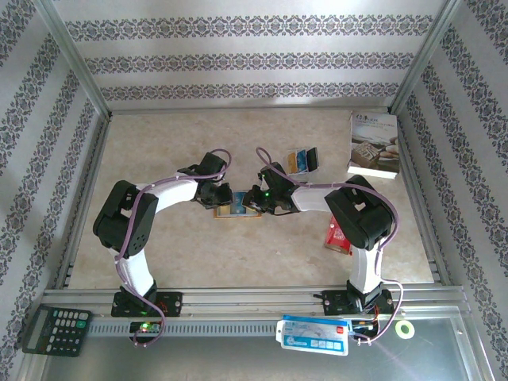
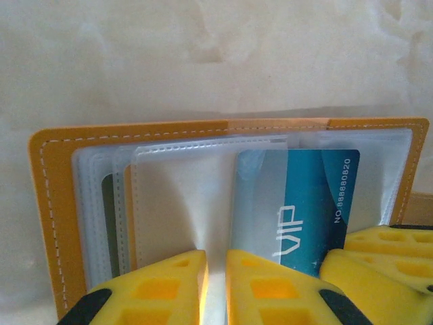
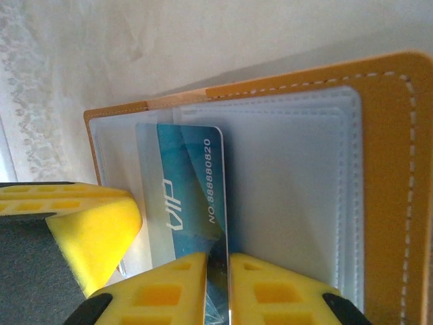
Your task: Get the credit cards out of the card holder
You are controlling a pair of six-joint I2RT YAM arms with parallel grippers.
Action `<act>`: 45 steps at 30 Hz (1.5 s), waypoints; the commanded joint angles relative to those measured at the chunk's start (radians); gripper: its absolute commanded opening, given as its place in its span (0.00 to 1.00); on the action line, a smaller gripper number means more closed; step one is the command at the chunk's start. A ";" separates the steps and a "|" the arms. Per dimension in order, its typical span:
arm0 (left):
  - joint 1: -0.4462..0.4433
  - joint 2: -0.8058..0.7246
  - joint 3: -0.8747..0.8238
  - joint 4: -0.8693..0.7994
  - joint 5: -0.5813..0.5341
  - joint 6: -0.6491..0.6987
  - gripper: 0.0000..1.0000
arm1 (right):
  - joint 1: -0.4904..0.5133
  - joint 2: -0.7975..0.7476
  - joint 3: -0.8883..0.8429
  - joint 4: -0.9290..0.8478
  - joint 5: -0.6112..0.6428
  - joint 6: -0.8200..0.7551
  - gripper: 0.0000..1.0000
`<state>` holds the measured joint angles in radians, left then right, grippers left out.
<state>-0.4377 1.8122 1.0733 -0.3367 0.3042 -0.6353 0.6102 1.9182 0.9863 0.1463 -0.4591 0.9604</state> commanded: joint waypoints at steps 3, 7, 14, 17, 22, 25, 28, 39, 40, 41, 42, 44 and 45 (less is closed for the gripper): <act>-0.008 0.032 -0.018 -0.054 -0.062 0.015 0.18 | -0.025 -0.025 -0.018 0.001 0.024 -0.028 0.08; -0.007 0.000 -0.023 -0.054 -0.071 0.014 0.21 | -0.048 -0.082 -0.063 0.008 0.047 -0.047 0.02; -0.006 -0.085 0.000 -0.040 -0.044 0.016 0.32 | -0.075 -0.251 -0.160 0.103 0.047 -0.137 0.00; -0.004 -0.146 -0.004 -0.010 -0.032 0.003 0.40 | -0.095 -0.325 -0.193 0.148 0.026 -0.149 0.00; 0.023 -0.261 -0.065 0.145 0.079 -0.094 0.62 | -0.133 -0.406 -0.221 0.231 -0.060 -0.133 0.00; 0.056 -0.327 -0.142 0.332 0.207 -0.208 0.70 | -0.156 -0.427 -0.228 0.293 -0.133 -0.096 0.00; 0.073 -0.368 -0.193 0.491 0.293 -0.300 0.74 | -0.173 -0.433 -0.236 0.391 -0.204 -0.032 0.00; 0.072 -0.334 -0.249 0.942 0.522 -0.544 0.49 | -0.200 -0.379 -0.242 0.760 -0.332 0.249 0.00; 0.071 -0.338 -0.248 0.950 0.525 -0.546 0.44 | -0.202 -0.374 -0.245 0.785 -0.331 0.268 0.00; 0.072 -0.340 -0.248 0.946 0.524 -0.545 0.39 | -0.204 -0.371 -0.247 0.805 -0.334 0.282 0.00; 0.071 -0.343 -0.248 0.944 0.525 -0.543 0.33 | -0.204 -0.365 -0.247 0.823 -0.337 0.297 0.00; 0.072 -0.348 -0.249 0.947 0.528 -0.543 0.23 | -0.204 -0.356 -0.244 0.847 -0.346 0.315 0.00; 0.072 -0.350 -0.250 0.949 0.529 -0.546 0.18 | -0.204 -0.352 -0.244 0.858 -0.349 0.326 0.00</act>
<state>-0.3710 1.4708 0.8307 0.5179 0.7959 -1.1530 0.4141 1.5517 0.7540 0.8757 -0.7700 1.2224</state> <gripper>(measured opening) 0.192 0.044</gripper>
